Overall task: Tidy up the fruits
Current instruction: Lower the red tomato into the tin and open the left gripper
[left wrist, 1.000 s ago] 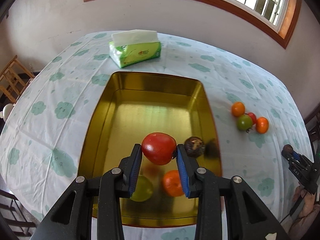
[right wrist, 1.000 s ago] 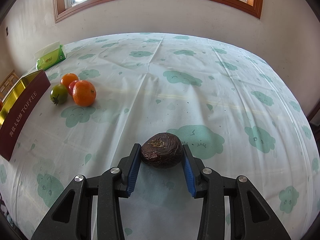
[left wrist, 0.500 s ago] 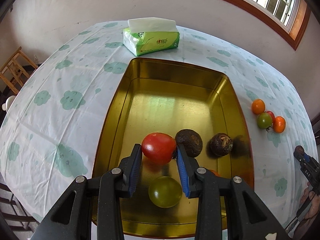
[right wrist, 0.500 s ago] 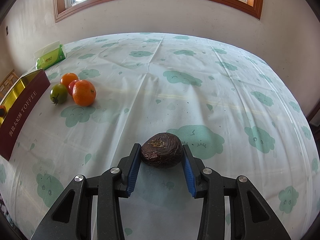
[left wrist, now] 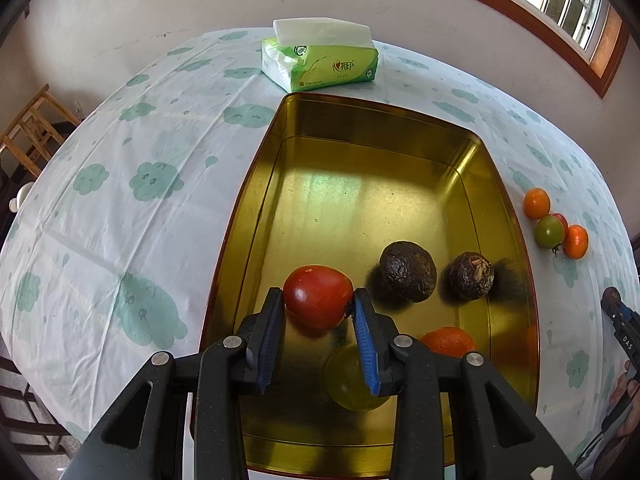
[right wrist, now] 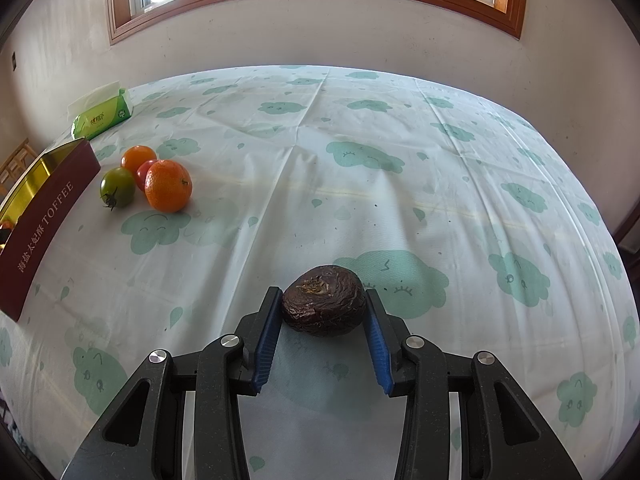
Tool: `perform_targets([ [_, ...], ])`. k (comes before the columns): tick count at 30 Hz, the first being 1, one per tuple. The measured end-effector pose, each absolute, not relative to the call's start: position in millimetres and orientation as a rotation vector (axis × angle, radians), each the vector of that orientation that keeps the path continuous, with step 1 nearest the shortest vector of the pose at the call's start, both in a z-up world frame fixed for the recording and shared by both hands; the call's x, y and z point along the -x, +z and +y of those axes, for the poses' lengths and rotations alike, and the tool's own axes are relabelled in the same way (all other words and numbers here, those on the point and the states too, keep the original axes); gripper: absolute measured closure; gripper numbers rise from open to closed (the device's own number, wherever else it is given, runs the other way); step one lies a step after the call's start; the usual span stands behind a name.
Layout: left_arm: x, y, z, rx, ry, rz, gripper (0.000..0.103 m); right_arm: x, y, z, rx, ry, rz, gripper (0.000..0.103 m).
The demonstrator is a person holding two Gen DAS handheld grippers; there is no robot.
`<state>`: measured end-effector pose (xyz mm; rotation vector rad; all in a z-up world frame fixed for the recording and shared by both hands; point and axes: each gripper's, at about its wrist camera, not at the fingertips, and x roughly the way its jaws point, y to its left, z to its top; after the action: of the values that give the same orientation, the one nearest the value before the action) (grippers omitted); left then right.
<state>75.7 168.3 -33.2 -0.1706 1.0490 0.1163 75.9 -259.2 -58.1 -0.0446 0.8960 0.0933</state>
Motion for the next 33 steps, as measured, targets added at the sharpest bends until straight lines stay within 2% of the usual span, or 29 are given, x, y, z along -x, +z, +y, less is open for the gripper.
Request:
perform_targets([
  [20, -78.6, -37.0, 161.3, 0.106, 0.116, 1.066, 0.071, -75.9, -58.0, -259.1, 0.045, 0.094, 0.896, 0.061],
  [33, -73.1, -28.6, 161.0, 0.127, 0.103, 1.048, 0.065, -76.2, -58.4, -259.3, 0.045, 0.094, 0.896, 0.061],
])
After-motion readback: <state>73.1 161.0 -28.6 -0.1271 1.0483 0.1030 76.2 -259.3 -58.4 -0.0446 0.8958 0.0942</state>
